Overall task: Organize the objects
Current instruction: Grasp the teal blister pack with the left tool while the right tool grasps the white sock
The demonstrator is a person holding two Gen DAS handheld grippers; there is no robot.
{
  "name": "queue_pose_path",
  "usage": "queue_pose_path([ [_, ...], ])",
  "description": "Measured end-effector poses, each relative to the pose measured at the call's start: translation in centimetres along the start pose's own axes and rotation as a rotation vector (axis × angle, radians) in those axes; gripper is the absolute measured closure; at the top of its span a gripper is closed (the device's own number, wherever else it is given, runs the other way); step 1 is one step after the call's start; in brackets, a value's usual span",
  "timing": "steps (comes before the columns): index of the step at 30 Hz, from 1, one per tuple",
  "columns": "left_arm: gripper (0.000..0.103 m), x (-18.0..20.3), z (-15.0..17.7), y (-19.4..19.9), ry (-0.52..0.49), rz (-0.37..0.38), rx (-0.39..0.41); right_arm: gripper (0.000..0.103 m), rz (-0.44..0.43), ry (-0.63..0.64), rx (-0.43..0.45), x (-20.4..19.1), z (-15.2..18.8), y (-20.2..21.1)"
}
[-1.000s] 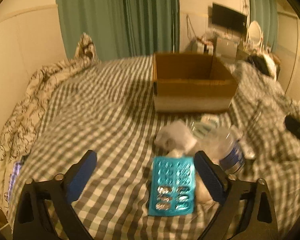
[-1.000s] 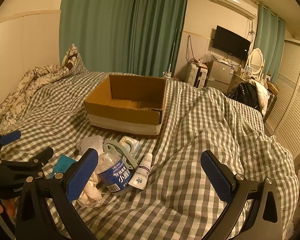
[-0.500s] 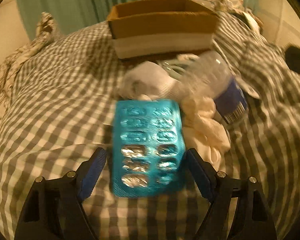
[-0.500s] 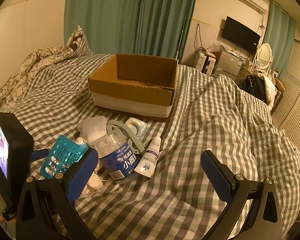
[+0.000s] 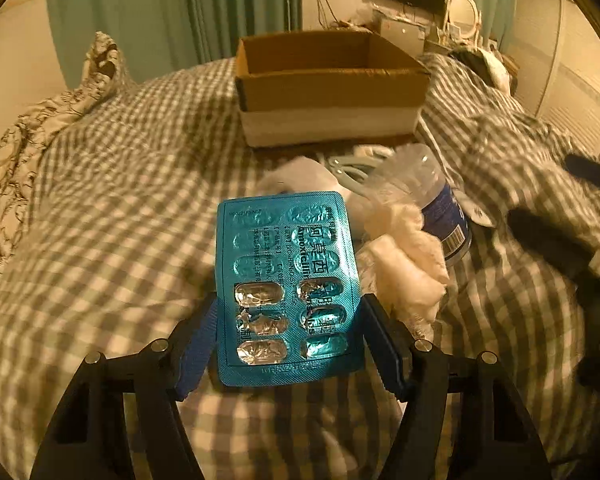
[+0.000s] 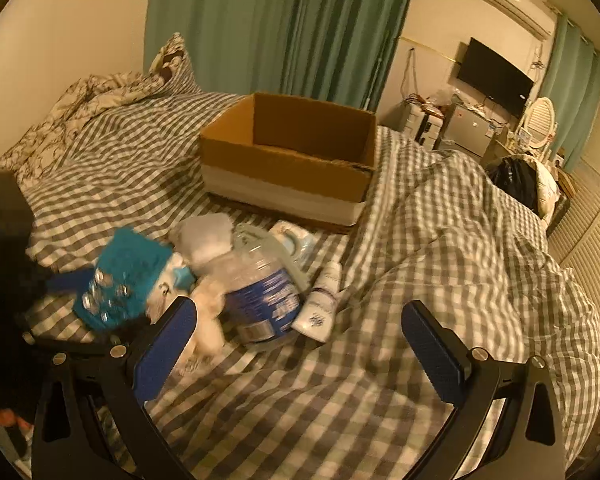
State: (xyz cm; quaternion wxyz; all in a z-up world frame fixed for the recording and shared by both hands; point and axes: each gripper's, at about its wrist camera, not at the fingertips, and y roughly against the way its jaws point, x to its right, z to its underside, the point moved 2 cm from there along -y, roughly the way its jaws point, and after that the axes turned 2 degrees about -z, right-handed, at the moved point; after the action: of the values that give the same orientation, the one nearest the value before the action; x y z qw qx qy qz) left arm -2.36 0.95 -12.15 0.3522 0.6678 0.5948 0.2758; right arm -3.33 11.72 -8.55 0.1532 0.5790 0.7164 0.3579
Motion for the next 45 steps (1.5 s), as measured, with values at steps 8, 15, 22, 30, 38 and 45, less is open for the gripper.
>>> queue_pose_path([
  [8, 0.032, -2.9, 0.0, 1.7, 0.035, -0.034, 0.03, 0.002, -0.069, 0.033, -0.068, -3.1, 0.9, -2.1],
  [15, 0.032, -4.7, 0.2, 2.8, 0.075, -0.024, 0.055, 0.031, -0.166, 0.05, -0.174, -5.9, 2.2, -5.6],
  [22, 0.032, -4.8, 0.0, 3.4, 0.089, -0.009, 0.066, 0.079, -0.171, 0.034, -0.125, -5.1, 1.3, -4.3],
  [30, 0.032, -4.4, -2.5, 5.6, 0.091, -0.002, 0.128, 0.088, -0.172, -0.005, 0.025, -2.2, -2.4, 0.8],
  [38, 0.032, -4.4, -2.3, 4.6, 0.096, -0.021, 0.104, 0.034, -0.239, 0.003, -0.111, -3.8, 0.0, -2.1],
  [45, 0.032, -4.8, -1.2, 3.2, 0.105, -0.019, 0.068, 0.047, -0.245, 0.03, -0.254, -6.0, 1.8, -7.3],
])
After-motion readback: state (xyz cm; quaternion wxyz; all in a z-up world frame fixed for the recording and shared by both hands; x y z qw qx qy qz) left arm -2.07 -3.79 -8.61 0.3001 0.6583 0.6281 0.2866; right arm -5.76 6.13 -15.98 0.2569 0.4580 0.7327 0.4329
